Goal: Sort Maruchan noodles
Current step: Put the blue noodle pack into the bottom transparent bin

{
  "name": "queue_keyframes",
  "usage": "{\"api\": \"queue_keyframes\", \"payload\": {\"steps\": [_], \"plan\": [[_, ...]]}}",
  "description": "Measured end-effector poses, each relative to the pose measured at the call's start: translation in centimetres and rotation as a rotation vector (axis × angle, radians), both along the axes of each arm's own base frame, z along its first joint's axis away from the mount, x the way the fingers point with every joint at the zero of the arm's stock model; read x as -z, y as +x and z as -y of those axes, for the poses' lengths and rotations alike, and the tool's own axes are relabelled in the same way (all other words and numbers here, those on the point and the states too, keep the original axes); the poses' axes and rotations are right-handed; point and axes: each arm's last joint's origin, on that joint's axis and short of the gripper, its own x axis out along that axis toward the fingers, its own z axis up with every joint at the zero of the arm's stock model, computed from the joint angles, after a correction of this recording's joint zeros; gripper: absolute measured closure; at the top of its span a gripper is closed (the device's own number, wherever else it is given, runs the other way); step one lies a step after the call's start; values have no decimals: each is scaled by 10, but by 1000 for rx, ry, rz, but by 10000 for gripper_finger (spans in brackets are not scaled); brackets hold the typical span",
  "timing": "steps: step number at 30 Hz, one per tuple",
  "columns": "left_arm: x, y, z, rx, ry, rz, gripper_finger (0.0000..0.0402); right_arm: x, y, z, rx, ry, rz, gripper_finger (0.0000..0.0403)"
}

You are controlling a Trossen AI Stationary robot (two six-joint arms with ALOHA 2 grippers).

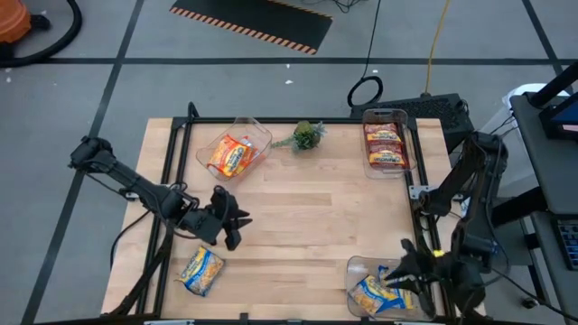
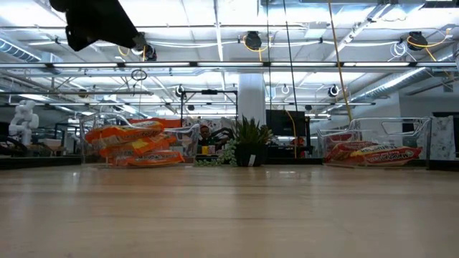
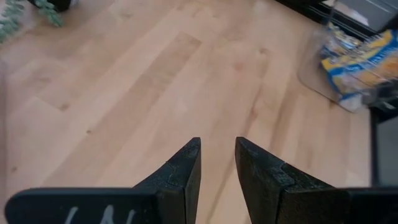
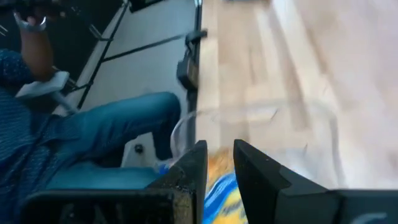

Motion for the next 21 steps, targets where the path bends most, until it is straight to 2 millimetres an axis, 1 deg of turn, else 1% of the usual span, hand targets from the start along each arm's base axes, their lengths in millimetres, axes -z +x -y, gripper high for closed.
{"api": "queue_keyframes", "payload": {"steps": [4, 7, 11, 15, 18, 21], "plan": [[1, -5, 12, 26, -33, 3, 298, -12, 15, 14, -1, -55, 67, 328], [8, -8, 25, 52, -47, -22, 298, -21, 26, 23, -4, -95, 132, 328], [23, -9, 45, 126, -78, -98, 298, -34, 39, 33, -14, -157, 225, 328], [40, -11, 61, 172, -113, -184, 298, -45, 48, 43, -17, -222, 313, 328], [51, -12, 69, 183, -153, -257, 298, -51, 53, 48, -11, -260, 360, 328], [58, -14, 73, 155, -191, -302, 298, -54, 57, 53, -2, -292, 382, 328]]}}
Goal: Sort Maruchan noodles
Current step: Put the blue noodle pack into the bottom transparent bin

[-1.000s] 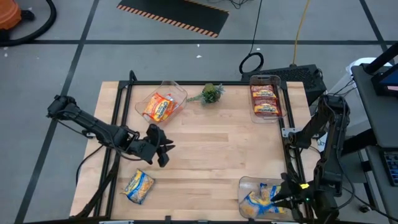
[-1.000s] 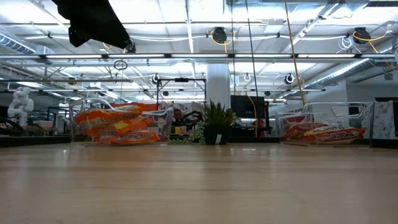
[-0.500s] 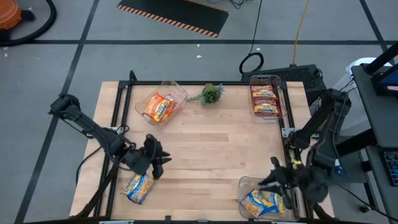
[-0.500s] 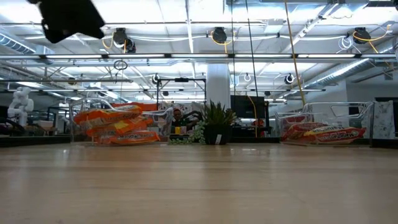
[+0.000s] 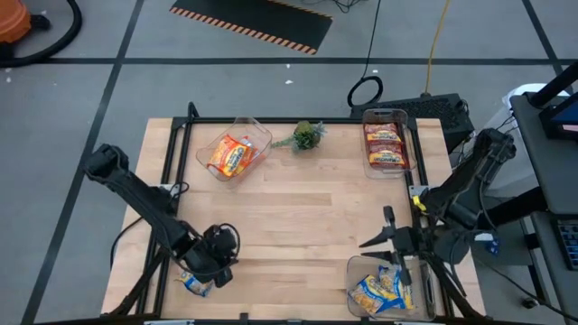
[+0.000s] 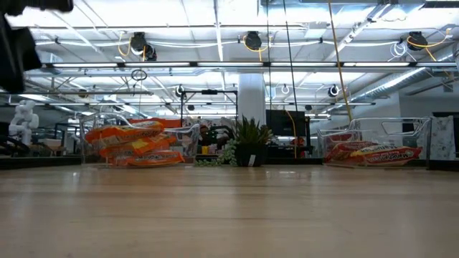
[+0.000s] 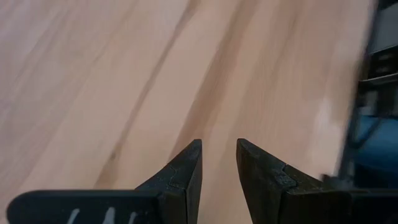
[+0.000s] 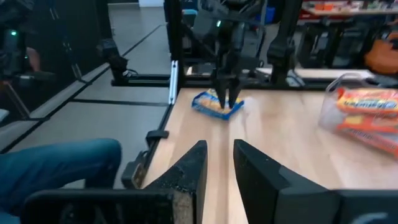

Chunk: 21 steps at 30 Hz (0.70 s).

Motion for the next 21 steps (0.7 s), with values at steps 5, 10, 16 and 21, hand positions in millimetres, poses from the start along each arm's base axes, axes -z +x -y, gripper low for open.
{"api": "queue_keyframes", "payload": {"steps": [5, 10, 16, 21], "plan": [[7, -7, 3, -69, -13, -61, 298, -2, 6, 4, -12, -57, 25, 328], [10, -21, 9, -127, -37, -132, 298, -3, 13, 9, -55, -90, 22, 328], [15, -50, 13, -279, -53, -304, 298, -3, 19, 14, -70, -97, 19, 328], [16, -70, 20, -377, -67, -359, 298, -4, 23, 18, -63, -105, 31, 328]]}}
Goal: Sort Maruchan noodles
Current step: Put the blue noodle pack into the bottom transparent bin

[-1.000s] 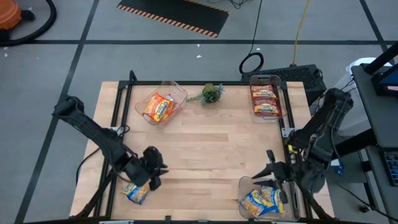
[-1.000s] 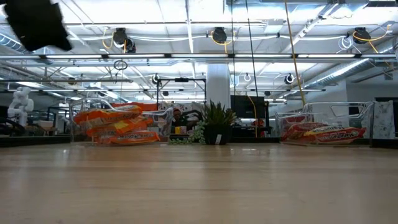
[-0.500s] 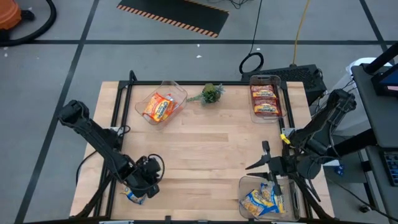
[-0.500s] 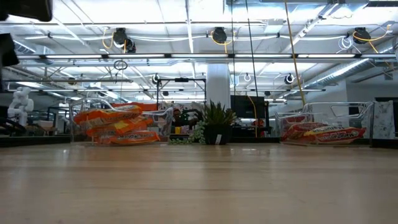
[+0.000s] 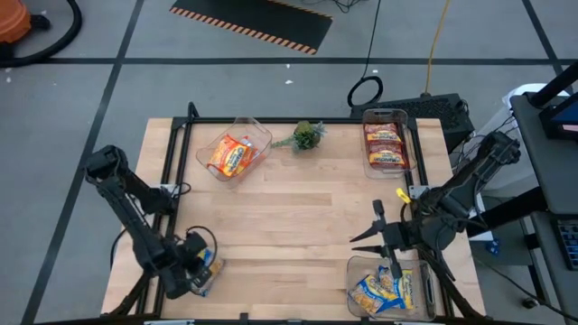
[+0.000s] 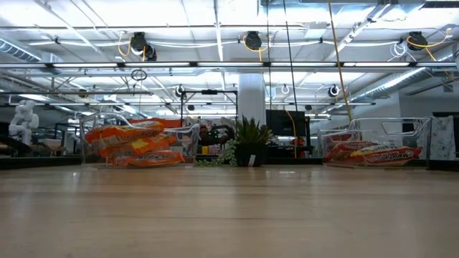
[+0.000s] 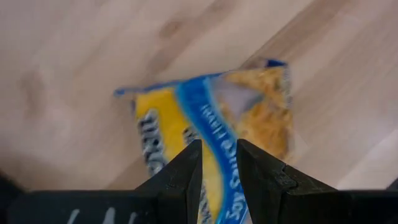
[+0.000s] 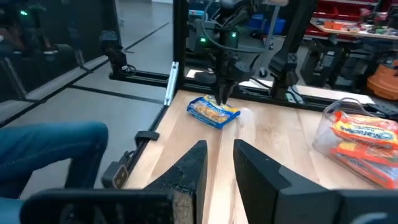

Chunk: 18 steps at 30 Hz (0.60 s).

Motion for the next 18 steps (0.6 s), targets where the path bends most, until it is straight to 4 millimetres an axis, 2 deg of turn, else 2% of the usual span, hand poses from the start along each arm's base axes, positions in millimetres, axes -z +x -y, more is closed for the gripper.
{"api": "queue_keyframes", "payload": {"steps": [5, 9, 18], "plan": [[1, -13, 2, -125, -1, -32, 298, -2, 3, 2, -13, 25, 9, 328], [1, -18, -2, -160, 45, -68, 298, -2, 4, 3, -6, 31, 8, 328], [1, -4, -12, -167, 78, -60, 298, -1, 5, 3, 14, 104, -13, 328]]}}
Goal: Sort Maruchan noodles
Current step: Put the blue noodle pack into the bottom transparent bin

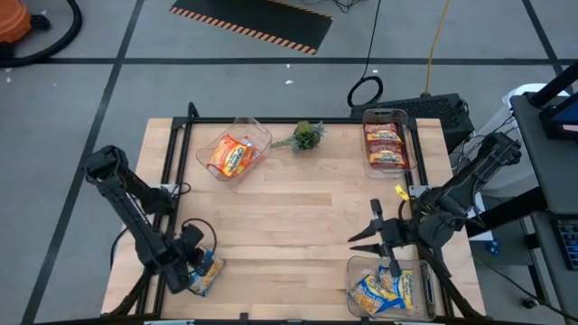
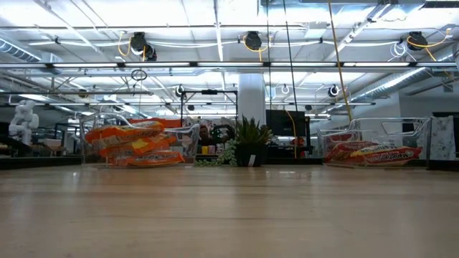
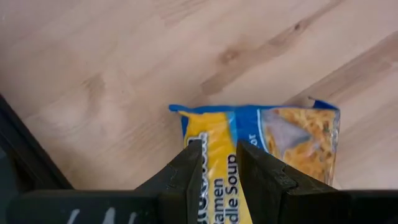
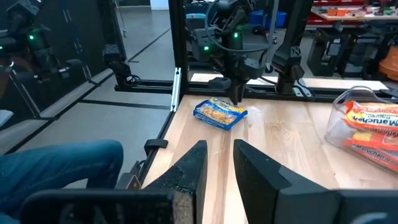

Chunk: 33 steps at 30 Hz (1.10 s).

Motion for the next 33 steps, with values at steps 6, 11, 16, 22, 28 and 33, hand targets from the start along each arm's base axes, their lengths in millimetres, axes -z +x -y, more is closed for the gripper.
{"api": "queue_keyframes", "payload": {"steps": [6, 11, 16, 22, 28, 33], "plan": [[11, 7, -10, -58, -35, -51, 298, 5, 4, -4, 5, 0, -23, 328], [27, 12, -20, -46, -104, -88, 298, 7, 6, -6, 4, -6, -31, 328], [25, 23, -28, -27, -112, -86, 298, 7, 6, -5, 4, -5, -31, 328], [19, 49, -34, 79, -100, 65, 298, 7, 6, -5, 4, -7, -30, 328], [9, 63, -32, 222, -114, 133, 298, 7, 6, -5, 3, -6, -32, 328], [2, 61, -24, 351, -135, 121, 298, 8, 5, -6, -18, -8, -43, 328]]}}
